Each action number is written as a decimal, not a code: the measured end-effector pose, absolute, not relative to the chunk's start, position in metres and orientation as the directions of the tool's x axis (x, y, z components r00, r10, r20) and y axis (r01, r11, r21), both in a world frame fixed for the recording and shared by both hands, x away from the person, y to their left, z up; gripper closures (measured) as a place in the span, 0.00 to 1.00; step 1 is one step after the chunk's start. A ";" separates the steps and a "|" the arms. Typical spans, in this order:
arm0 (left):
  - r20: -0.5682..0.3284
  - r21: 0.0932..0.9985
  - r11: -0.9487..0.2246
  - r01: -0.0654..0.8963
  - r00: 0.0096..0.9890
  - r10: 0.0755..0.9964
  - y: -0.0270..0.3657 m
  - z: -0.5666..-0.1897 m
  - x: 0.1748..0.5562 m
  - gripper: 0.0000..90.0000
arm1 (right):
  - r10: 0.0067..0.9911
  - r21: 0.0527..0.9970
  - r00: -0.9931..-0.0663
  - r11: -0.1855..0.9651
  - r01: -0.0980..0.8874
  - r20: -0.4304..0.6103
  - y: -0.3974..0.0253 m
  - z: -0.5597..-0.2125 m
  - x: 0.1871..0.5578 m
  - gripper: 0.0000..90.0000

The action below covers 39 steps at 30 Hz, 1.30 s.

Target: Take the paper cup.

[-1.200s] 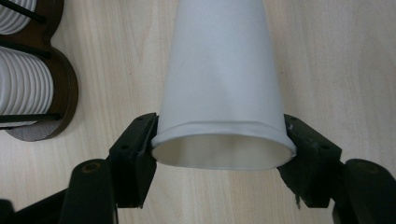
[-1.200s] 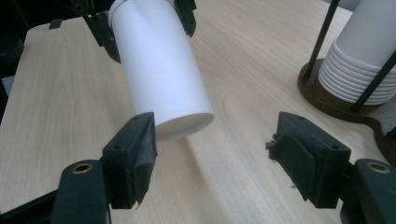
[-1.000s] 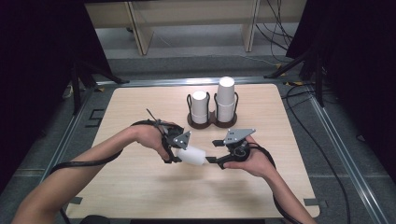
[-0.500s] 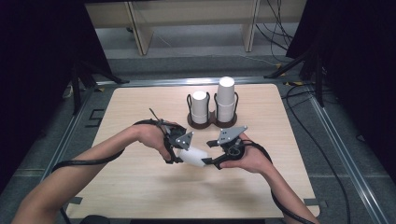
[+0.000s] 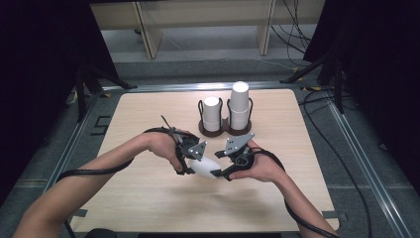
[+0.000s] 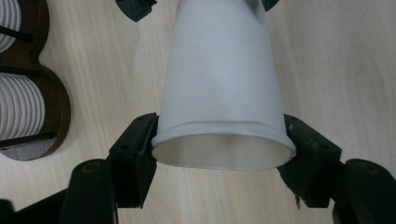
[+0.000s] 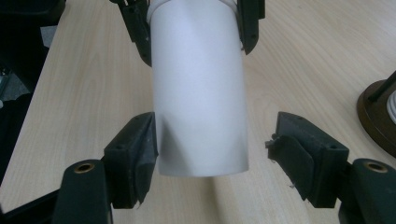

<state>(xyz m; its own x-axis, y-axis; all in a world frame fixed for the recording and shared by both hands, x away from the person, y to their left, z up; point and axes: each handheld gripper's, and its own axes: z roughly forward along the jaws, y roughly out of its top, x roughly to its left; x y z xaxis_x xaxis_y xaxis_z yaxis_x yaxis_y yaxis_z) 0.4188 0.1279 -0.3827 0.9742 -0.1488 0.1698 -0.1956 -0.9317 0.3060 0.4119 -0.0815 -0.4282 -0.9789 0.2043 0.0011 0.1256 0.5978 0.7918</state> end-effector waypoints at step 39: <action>0.178 0.298 -0.928 -0.223 0.968 -0.175 0.119 -0.381 0.416 0.38 | 0.186 0.728 -0.982 0.668 0.152 0.034 -0.064 -0.434 0.409 0.37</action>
<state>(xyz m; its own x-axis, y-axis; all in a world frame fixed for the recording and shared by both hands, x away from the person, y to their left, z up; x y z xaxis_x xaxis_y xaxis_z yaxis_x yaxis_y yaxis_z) 0.4160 0.1193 -0.3806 0.9683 -0.1750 0.1780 -0.2226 -0.9281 0.2985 0.4094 -0.0641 -0.4338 -0.9820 0.1858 0.0339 0.1516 0.6685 0.7281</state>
